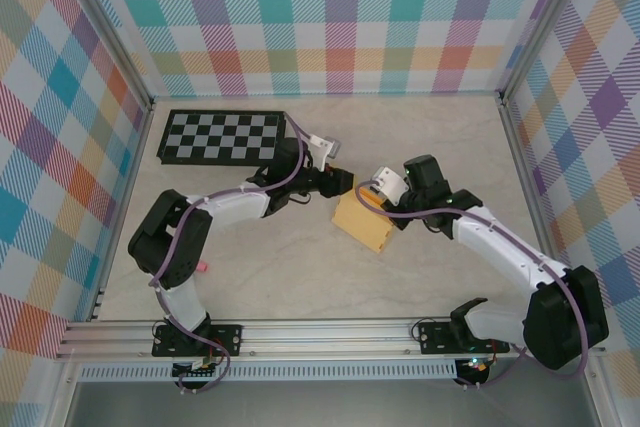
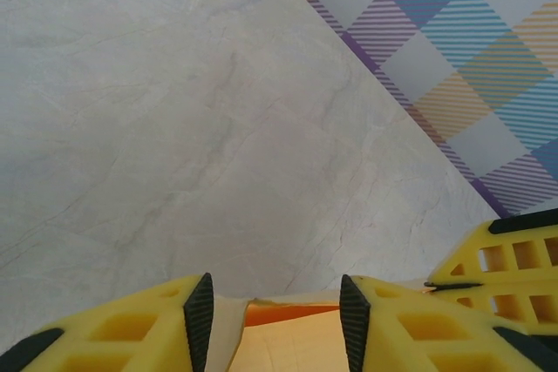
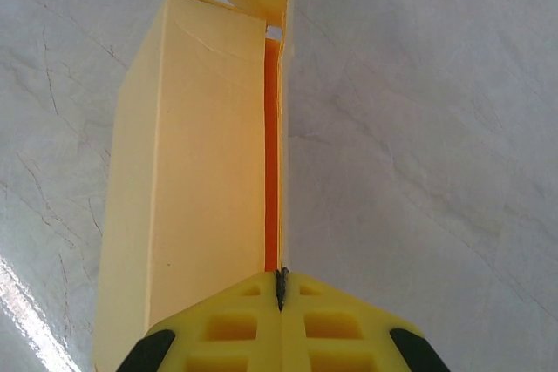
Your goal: Fold the paper box
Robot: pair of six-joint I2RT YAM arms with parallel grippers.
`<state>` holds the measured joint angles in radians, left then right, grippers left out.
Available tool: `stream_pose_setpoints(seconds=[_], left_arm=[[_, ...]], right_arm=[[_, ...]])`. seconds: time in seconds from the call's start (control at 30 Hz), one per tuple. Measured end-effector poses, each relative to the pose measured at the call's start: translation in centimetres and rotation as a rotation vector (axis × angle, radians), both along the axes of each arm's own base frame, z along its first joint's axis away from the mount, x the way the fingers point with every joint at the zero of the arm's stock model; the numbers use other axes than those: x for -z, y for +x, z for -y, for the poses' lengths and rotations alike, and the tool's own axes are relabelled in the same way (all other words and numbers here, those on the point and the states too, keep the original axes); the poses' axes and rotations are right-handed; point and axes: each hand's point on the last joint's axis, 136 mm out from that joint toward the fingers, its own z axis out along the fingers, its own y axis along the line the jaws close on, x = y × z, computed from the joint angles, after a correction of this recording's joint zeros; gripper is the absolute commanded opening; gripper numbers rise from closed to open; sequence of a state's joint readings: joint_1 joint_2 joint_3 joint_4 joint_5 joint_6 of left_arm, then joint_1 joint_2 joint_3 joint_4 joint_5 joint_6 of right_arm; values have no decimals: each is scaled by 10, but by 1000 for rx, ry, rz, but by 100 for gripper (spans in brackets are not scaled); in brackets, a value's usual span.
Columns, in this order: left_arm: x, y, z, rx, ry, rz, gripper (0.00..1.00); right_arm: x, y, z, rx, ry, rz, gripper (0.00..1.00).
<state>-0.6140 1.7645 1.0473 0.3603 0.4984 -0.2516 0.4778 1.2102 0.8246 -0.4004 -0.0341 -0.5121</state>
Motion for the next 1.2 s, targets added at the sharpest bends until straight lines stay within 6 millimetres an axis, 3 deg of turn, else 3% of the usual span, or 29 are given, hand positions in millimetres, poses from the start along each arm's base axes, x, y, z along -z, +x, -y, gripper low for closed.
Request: stream_pose_setpoints(seconds=[0.13, 0.33, 0.6, 0.93, 1.2], left_arm=[[4, -3, -10, -38, 20, 6, 62], [26, -10, -19, -58, 53, -24, 62], [52, -12, -16, -33, 76, -61, 59], [52, -3, -11, -33, 68, -25, 60], [53, 2, -21, -64, 36, -25, 62]], right_arm=[[-7, -1, 0, 1, 13, 22, 0], [-17, -3, 0, -4, 38, 63, 0], [-15, -7, -2, -21, 51, 52, 0], [-12, -6, -1, -29, 96, 11, 0], [-9, -5, -5, -76, 96, 8, 0]])
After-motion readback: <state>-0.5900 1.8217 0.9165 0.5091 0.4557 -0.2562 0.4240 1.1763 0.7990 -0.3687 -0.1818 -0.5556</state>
